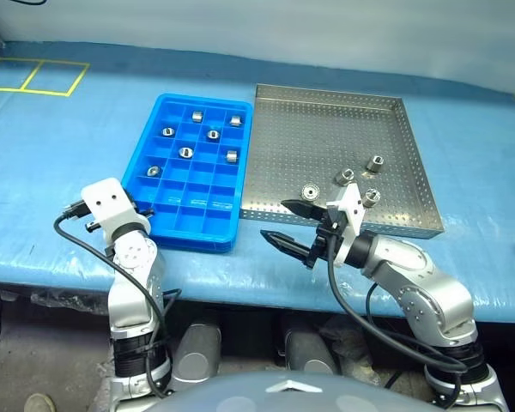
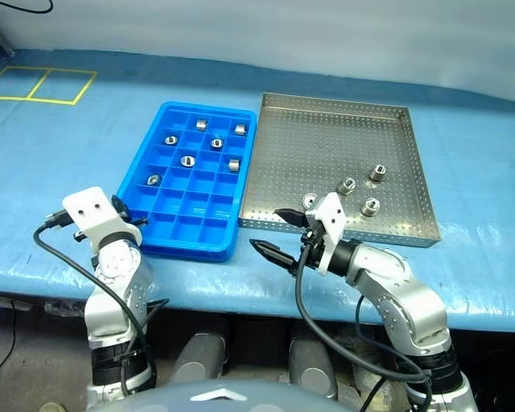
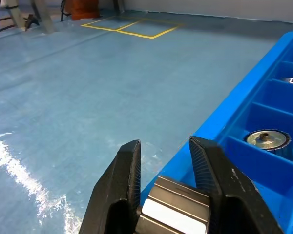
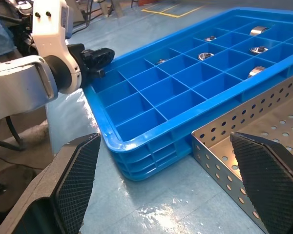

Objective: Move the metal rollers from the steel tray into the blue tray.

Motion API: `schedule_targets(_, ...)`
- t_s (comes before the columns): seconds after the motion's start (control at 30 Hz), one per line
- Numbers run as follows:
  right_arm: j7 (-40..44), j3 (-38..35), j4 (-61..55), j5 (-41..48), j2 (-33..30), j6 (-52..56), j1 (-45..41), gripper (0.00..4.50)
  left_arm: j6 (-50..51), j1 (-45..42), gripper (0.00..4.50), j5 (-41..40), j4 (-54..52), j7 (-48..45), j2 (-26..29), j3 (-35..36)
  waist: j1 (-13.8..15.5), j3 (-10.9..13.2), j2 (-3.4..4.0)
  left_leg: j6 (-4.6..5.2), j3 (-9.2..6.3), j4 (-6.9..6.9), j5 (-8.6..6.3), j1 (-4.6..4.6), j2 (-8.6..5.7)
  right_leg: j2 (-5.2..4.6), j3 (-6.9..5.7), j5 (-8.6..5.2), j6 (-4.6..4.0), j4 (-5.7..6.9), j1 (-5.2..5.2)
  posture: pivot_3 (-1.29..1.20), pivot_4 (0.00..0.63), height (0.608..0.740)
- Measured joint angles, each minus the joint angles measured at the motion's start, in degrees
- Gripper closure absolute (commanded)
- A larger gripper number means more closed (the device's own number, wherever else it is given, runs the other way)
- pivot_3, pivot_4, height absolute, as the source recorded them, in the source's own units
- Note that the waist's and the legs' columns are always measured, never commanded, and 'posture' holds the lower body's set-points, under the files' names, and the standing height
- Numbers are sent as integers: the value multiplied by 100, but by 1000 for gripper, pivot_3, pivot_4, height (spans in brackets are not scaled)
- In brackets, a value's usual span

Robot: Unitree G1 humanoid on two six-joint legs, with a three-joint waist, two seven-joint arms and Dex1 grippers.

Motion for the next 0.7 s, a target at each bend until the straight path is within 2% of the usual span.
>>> schedule_targets(0.37,-48,112,191,-233,-3,-97,-35,0,149,-2,3230,-198,-54,-437,2,9,24,-10,16,0,0,6,0,3,-2,-3,-1,0,-1,1,8,169,150,740)
schedule_targets(0.43,-52,112,191,-248,-4,-140,-28,0,159,-2,2497,-202,-54,-503,2,5,23,-11,19,0,0,10,0,3,-2,-3,-1,0,0,1,9,165,150,740)
schedule_targets(0.5,-68,110,193,-248,0,-157,-24,0,146,-2,1979,-232,-54,-559,2,4,21,-12,20,0,0,15,0,3,-2,-3,-1,0,0,2,11,165,150,740)
schedule_targets(0.6,-203,45,216,-241,98,-198,-35,0,-77,54,948,-563,-54,-1059,15,-25,19,-12,20,0,0,24,0,-1,-1,-3,-3,0,0,2,10,173,150,740)
schedule_targets(0.7,-546,-204,345,-190,360,-206,-225,0,-446,67,948,-975,-52,-1653,48,-107,14,-11,21,0,0,43,0,-17,1,-3,-7,10,-5,3,0,179,150,740)
